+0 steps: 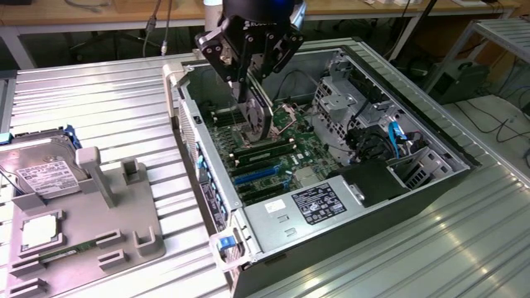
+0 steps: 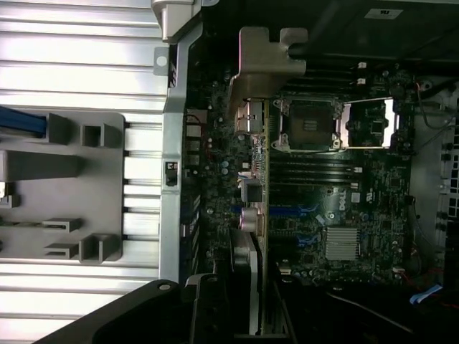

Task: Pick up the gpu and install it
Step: 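Pick up the gpu and move the gpu toward the slot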

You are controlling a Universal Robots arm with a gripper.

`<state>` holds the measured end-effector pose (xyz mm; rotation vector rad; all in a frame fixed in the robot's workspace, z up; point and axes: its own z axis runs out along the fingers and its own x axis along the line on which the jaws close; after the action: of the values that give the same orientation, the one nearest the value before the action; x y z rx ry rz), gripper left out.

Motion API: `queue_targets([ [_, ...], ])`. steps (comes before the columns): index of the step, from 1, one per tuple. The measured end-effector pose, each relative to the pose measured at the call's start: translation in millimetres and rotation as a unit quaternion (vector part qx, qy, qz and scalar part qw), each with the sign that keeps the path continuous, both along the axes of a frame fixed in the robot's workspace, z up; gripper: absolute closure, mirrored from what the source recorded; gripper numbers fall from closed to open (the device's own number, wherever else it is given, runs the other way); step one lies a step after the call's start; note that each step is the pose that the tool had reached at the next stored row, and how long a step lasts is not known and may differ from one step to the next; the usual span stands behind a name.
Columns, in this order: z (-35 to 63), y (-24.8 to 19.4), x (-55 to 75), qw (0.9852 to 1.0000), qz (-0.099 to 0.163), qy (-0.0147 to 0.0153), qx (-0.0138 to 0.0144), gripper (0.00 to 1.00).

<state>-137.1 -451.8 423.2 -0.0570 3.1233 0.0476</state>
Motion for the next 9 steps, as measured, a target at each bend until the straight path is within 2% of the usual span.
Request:
queue_targets([
  [9, 0.0, 0.0, 12.0, 1.0000, 0.000, 0.0000, 0.0000, 0.72],
])
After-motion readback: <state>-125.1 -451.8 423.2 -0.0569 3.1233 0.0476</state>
